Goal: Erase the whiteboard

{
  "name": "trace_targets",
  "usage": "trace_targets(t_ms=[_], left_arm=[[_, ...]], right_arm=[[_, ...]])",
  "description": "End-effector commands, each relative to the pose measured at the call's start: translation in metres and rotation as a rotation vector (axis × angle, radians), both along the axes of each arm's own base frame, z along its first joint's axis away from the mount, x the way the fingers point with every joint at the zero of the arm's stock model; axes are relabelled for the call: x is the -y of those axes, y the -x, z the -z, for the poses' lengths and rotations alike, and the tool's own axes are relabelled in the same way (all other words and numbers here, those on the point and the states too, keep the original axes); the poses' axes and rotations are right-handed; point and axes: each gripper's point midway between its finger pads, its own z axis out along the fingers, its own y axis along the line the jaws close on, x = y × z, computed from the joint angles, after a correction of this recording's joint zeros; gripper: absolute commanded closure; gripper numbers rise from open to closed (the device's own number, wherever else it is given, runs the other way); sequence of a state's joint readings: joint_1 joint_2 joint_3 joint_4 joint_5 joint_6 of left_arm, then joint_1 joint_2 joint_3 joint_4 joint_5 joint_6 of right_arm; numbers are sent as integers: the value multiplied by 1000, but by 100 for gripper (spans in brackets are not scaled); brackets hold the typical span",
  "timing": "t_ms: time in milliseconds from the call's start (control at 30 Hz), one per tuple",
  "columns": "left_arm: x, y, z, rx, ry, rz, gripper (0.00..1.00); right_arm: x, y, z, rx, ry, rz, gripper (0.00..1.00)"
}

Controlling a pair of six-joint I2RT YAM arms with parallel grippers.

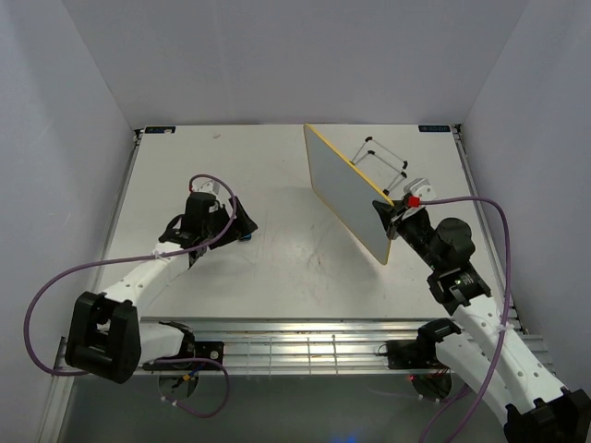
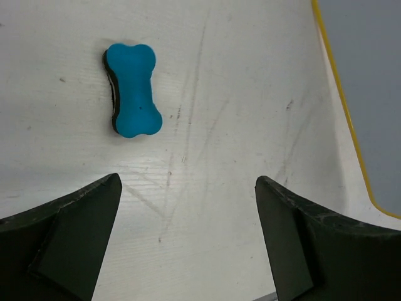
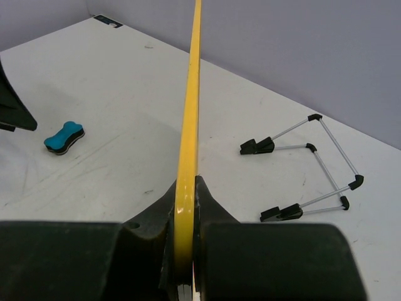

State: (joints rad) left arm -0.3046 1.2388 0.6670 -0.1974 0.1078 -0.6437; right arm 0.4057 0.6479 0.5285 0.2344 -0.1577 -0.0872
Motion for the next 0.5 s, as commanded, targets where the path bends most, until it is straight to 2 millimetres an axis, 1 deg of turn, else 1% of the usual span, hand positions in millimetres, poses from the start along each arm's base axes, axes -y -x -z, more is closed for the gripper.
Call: trace_targets(t_ms=[0, 33, 67, 100, 200, 267, 333, 367, 433, 467], left_arm=[[0, 8, -31, 26, -43, 70, 2], [-1, 8, -45, 62, -47, 79, 2], [-2, 12, -49, 64, -53, 86, 2], [-3, 14, -54, 75, -54, 95, 2], [-5, 23, -65, 104, -81, 141, 2], [-9, 30, -63, 92, -120, 176, 2], [-13, 31, -62, 100, -144, 175, 2], [-17, 34, -55, 87, -160, 167, 2], [-24, 35, -52, 100, -179, 140, 2], [-25, 37, -48, 98, -183, 139, 2]], right_arm=[[12, 4, -127, 345, -132, 50, 92], [11, 1, -130, 348, -135, 46, 92], [9, 1, -135, 358, -138, 35, 92], [10, 2, -144, 377, -148, 36, 92], [8, -5, -152, 382, -145, 35, 92], [8, -9, -162, 399, -139, 32, 92], [9, -14, -174, 413, -143, 38, 92], [9, -15, -179, 419, -144, 35, 92], [13, -22, -185, 429, -135, 55, 92], [15, -23, -196, 447, -139, 62, 92]])
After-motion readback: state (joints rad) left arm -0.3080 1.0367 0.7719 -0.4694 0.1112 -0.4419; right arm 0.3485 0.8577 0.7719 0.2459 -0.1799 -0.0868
